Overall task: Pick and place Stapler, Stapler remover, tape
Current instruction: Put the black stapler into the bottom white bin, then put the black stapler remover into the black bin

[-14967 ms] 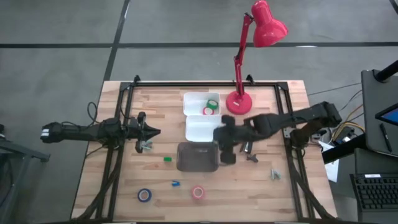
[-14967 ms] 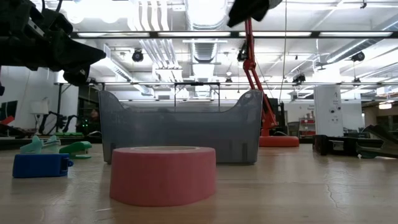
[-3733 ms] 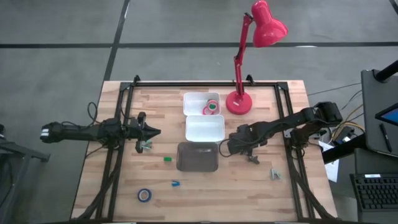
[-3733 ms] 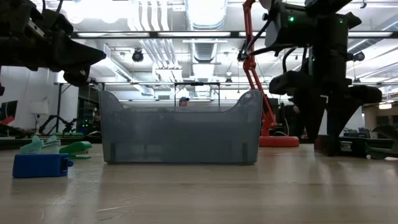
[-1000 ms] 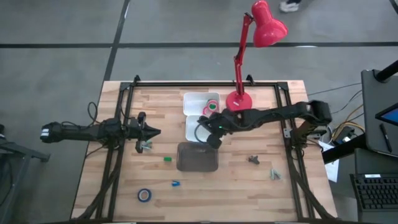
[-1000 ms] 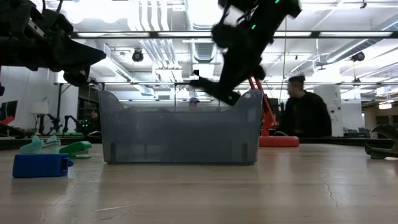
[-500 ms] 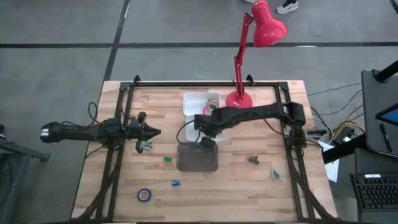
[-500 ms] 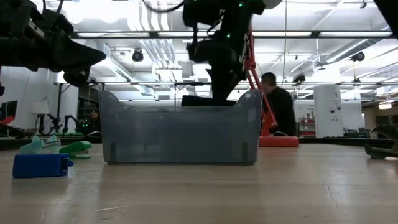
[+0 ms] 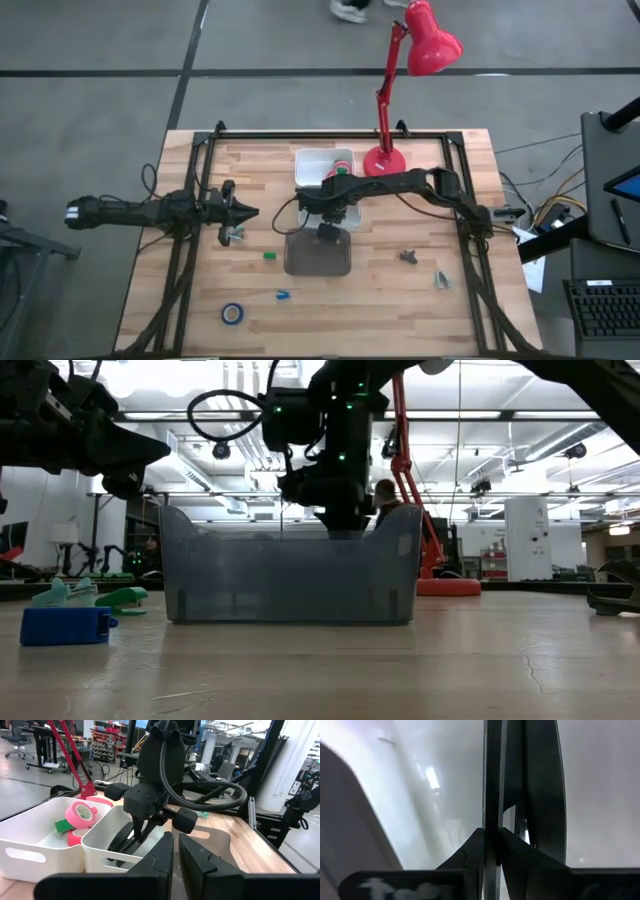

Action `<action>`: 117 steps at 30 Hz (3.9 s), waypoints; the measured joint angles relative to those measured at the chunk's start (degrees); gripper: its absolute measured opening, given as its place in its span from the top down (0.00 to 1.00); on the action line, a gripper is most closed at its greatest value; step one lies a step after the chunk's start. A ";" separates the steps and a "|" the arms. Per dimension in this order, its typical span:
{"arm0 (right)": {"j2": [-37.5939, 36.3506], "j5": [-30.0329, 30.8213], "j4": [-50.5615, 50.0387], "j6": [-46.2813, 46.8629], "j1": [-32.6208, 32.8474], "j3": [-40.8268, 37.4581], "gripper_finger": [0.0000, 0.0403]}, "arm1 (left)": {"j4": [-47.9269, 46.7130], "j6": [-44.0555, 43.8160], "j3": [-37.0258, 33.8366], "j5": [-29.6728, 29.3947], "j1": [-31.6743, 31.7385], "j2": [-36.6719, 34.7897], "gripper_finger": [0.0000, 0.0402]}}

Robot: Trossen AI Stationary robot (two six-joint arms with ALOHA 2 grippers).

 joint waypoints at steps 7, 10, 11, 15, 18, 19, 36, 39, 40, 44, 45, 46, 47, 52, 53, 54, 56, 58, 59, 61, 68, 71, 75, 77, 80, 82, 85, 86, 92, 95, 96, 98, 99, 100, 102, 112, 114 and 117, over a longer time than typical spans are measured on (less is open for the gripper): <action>0.76 0.03 -1.06 -1.06 0.07 1.46 0.88 | 0.00 0.00 0.00 0.00 0.00 0.00 0.92; -0.05 0.01 -1.32 -0.24 -0.05 0.51 0.88 | -0.02 -0.01 -0.02 0.00 0.02 0.00 0.92; -0.14 0.03 -1.44 0.15 -0.05 0.16 0.88 | -0.01 -0.02 -0.01 0.00 0.01 0.00 0.92; -0.70 0.00 -1.58 0.66 -0.05 -1.10 0.88 | 0.00 0.00 0.00 0.00 0.02 0.00 0.92; -1.08 0.03 -1.42 0.84 -0.03 -1.19 0.85 | 0.00 -0.01 0.00 0.00 0.01 0.00 0.92; -1.21 0.03 -1.45 1.09 -0.03 -1.13 0.83 | -0.02 0.00 -0.01 0.00 0.01 -0.01 0.92; -1.79 0.20 -13.72 5.32 3.60 12.75 0.65 | 0.00 -0.02 -0.02 0.00 0.02 0.00 0.92; -1.83 0.79 -16.33 5.59 5.59 15.71 0.66 | -0.01 0.00 -0.02 0.00 0.00 0.00 0.92; -1.86 1.70 -17.13 5.96 6.42 16.50 0.67 | -0.01 -0.01 -0.01 0.01 0.02 0.00 0.92; -1.86 5.65 -21.88 8.52 10.18 19.30 0.70 | 0.00 -0.01 0.00 0.00 0.02 0.00 0.92; -1.86 6.79 -23.14 9.23 11.12 19.77 0.71 | -0.01 0.00 -0.01 0.00 0.02 0.00 0.92; -1.86 8.01 -24.02 9.91 12.03 20.12 0.71 | -0.02 -0.01 -0.02 0.00 0.00 0.00 0.92; -1.88 9.08 -24.89 10.80 12.96 20.31 0.72 | -0.02 -0.01 -0.02 0.00 0.02 0.00 0.92; -1.88 9.11 -26.87 15.46 17.38 19.73 0.74 | -0.01 -0.01 -0.01 0.00 0.02 0.00 0.92; -1.88 8.81 -26.87 16.16 18.25 19.57 0.75 | -0.02 0.00 -0.01 0.00 0.01 0.00 0.92; -1.89 8.70 -26.89 16.88 19.18 19.38 0.75 | -0.01 0.01 -0.02 0.00 0.02 0.00 0.92; -2.09 8.70 -26.86 18.37 20.93 18.85 0.76 | 0.00 -0.01 -0.02 0.00 0.02 0.00 0.92; -2.60 8.71 -26.87 20.00 22.60 18.11 0.76 | -0.01 0.00 0.00 0.01 0.01 0.00 0.92; -2.99 8.80 -26.86 20.97 23.41 17.62 0.77 | -0.02 -0.01 0.00 0.00 0.00 0.00 0.92; -4.15 9.87 -26.84 23.06 25.01 16.21 0.77 | 0.00 -0.02 0.00 0.00 0.02 -0.01 0.92; -12.54 17.70 -26.69 38.34 30.44 5.60 0.76 | 0.01 -0.01 -0.01 0.00 0.02 0.00 0.92; -16.45 19.74 -26.41 46.41 33.06 -1.09 0.77 | 0.01 -0.02 0.00 0.00 0.00 0.02 0.92; -21.58 19.72 -25.31 56.96 36.41 -10.55 0.79 | 0.04 0.00 0.00 0.00 0.02 0.02 0.92; -24.37 19.72 -23.39 61.47 38.24 -15.59 0.79 | 0.00 -0.02 -0.02 0.00 0.00 0.02 0.92; -27.92 19.70 -18.48 68.13 40.88 -22.72 0.79 | -0.02 0.00 0.00 0.00 0.00 0.03 0.92; -29.70 19.70 -14.01 71.34 42.22 -27.08 0.78 | 0.00 -0.01 0.00 0.00 0.00 0.02 0.92; -31.09 19.52 -9.00 74.75 43.61 -32.74 0.76 | 0.00 0.01 0.00 0.00 0.01 0.02 0.92; -31.15 19.45 -7.78 75.22 43.95 -34.34 0.74 | -0.02 0.01 -0.02 0.00 0.02 0.02 0.92; -29.68 18.15 -1.99 74.16 45.04 -40.73 0.62 | 0.00 -0.02 -0.02 0.00 0.00 0.02 0.92; -28.94 15.02 -2.60 73.68 44.98 -41.61 0.56 | -0.01 -0.02 -0.02 0.00 0.00 0.03 0.92; -28.94 14.78 -2.69 73.61 44.98 -41.91 0.54 | 0.00 -0.01 0.00 0.02 0.02 0.02 0.92; -28.96 14.76 -2.41 75.33 45.02 -42.68 0.52 | -0.02 -0.02 -0.02 0.00 0.00 0.04 0.92; -28.96 14.59 -2.55 76.06 45.02 -43.19 0.51 | 0.00 0.01 -0.02 0.00 0.00 0.02 0.92; -28.96 14.31 -2.67 76.54 45.02 -43.59 0.51 | 0.00 -0.01 -0.02 0.00 0.00 0.02 0.92; -28.98 14.21 -2.32 77.17 45.02 -44.56 0.51 | -0.02 0.00 -0.01 0.00 0.00 0.02 0.92; -28.52 13.60 -1.97 78.23 44.98 -46.66 0.58 | 0.00 -0.01 -0.02 0.00 0.01 0.04 0.92; -28.52 13.58 -1.91 78.54 44.98 -47.39 0.59 | -0.02 -0.02 -0.02 0.02 0.00 0.04 0.92; -28.52 13.71 -1.93 78.85 44.98 -48.42 0.61 | -0.01 0.00 -0.01 0.00 0.00 0.04 0.92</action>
